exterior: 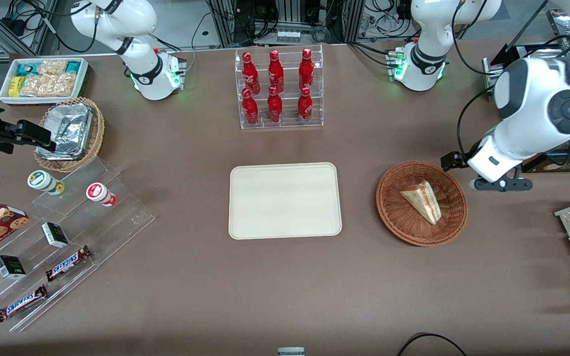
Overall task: Place sandwich from basket to tray
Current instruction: 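Move the open left gripper over the sandwich in the wicker basket, then lower the left gripper and close it on the wrapped sandwich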
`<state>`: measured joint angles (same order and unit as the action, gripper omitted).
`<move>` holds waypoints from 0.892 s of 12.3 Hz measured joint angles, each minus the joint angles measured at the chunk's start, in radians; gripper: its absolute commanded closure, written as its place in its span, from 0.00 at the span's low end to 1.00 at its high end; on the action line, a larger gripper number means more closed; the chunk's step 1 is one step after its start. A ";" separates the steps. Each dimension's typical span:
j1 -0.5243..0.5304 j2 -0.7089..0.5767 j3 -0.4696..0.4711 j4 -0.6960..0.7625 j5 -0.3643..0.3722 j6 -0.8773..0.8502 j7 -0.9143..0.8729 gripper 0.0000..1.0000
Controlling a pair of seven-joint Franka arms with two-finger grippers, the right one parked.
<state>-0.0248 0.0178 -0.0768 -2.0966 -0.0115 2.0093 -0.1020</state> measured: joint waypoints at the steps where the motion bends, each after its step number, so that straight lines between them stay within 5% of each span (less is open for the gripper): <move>1: 0.000 -0.001 0.000 -0.042 0.000 0.060 -0.024 0.00; 11: -0.049 0.048 -0.003 -0.182 0.000 0.376 -0.714 0.00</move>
<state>-0.0734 0.0656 -0.0794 -2.2781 -0.0113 2.3857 -0.8162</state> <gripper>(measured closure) 0.000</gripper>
